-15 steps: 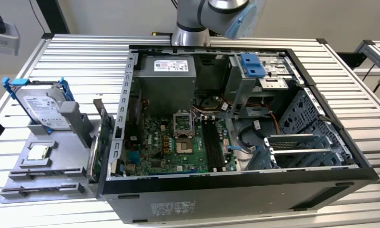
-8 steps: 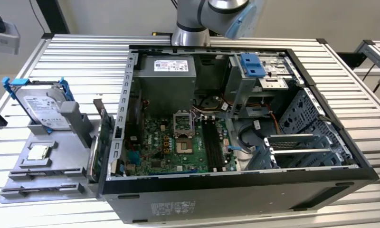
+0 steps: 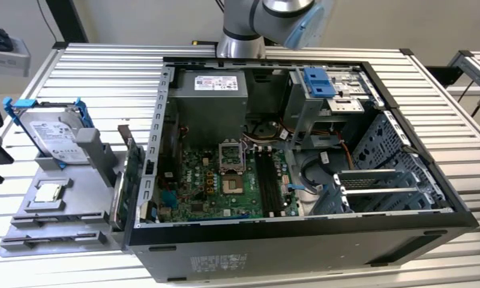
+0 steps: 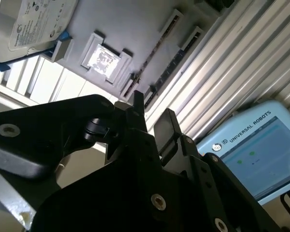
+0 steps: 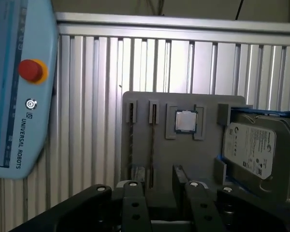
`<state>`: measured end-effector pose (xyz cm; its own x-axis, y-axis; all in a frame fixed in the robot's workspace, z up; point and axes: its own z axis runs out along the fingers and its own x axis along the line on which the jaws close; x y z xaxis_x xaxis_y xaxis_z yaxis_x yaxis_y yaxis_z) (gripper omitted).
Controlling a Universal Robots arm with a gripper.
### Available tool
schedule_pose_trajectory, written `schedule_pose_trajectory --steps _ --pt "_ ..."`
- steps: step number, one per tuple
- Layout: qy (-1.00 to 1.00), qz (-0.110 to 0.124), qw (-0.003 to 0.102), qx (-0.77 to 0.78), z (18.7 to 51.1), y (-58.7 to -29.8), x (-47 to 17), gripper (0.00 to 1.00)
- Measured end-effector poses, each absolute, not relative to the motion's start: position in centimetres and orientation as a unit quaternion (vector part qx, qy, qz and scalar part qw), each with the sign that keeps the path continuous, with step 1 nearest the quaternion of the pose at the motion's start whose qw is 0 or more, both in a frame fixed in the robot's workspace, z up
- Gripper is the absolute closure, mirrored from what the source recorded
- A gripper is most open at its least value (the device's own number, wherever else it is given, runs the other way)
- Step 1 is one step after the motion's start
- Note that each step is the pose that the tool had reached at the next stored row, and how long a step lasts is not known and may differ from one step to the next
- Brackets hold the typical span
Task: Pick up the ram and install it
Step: 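Pick up the ram and move it above insertion slot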
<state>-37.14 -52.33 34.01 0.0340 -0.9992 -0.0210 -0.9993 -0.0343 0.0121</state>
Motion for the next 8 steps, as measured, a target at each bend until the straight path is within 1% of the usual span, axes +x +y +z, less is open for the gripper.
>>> schedule_pose_trajectory --steps 8 --pt "0.694 0.012 0.003 -0.720 32.6 -52.3 -37.3 0.00"
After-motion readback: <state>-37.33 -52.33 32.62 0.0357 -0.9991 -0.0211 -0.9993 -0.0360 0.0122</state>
